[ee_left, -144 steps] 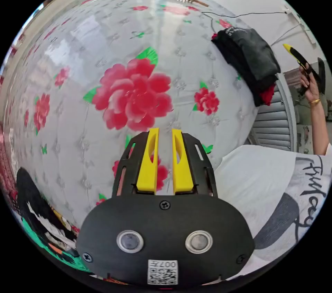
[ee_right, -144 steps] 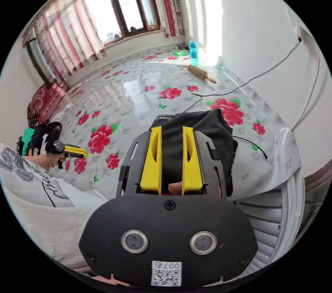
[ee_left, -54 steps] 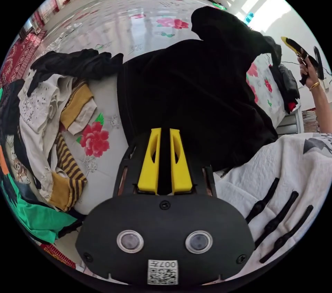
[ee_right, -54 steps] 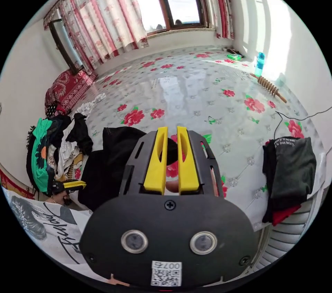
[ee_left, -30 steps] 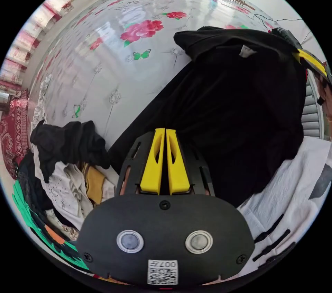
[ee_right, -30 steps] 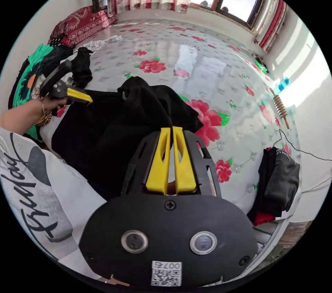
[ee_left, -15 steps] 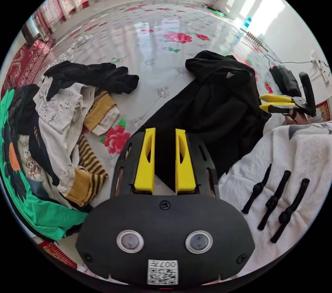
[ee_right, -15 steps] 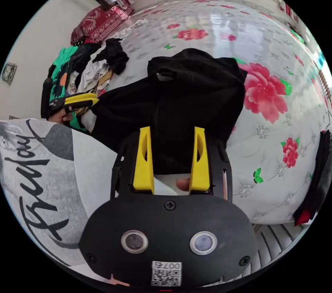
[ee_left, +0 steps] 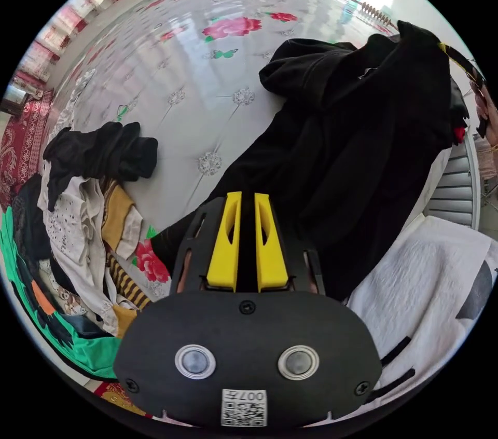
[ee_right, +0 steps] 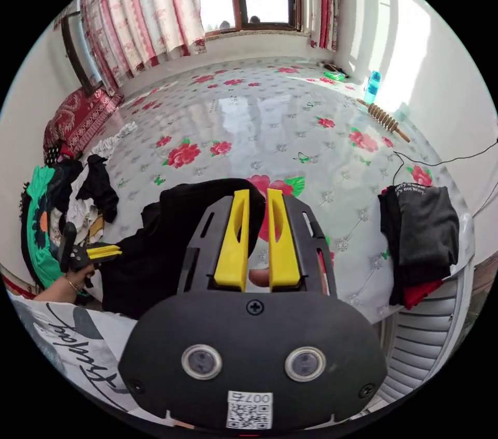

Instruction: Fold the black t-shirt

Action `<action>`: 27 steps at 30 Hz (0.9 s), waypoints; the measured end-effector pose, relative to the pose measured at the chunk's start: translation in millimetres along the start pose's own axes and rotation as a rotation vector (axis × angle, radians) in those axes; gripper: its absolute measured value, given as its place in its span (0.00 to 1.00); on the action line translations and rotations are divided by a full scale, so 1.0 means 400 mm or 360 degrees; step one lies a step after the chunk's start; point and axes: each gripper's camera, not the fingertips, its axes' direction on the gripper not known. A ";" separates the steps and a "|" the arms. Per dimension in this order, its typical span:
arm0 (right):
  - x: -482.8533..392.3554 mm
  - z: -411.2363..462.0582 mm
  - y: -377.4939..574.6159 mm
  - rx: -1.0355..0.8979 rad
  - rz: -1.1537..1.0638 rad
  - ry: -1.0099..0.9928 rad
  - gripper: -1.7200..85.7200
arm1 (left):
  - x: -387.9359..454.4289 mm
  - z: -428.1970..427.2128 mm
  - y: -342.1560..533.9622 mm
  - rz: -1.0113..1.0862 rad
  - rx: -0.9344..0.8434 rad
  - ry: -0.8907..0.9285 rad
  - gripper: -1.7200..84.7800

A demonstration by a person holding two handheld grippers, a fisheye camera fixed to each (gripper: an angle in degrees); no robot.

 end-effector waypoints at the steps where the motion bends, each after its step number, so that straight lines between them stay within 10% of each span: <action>1: 0.006 -0.012 0.021 0.0032 0.0007 -0.0054 0.08 | -0.012 -0.022 0.023 -0.0037 0.0092 0.0026 0.06; 17: -0.069 0.302 0.263 -0.0799 -0.0280 -0.0005 0.11 | -0.224 0.062 0.152 -0.0187 0.0018 -0.0097 0.12; 23: -0.017 0.235 0.036 -0.0461 -0.0378 0.0210 0.05 | -0.190 0.089 0.073 -0.0091 -0.0050 0.0094 0.03; 27: 0.085 0.124 -0.099 -0.0102 0.0016 0.0244 0.06 | -0.045 0.092 0.030 0.0093 0.0057 0.0737 0.04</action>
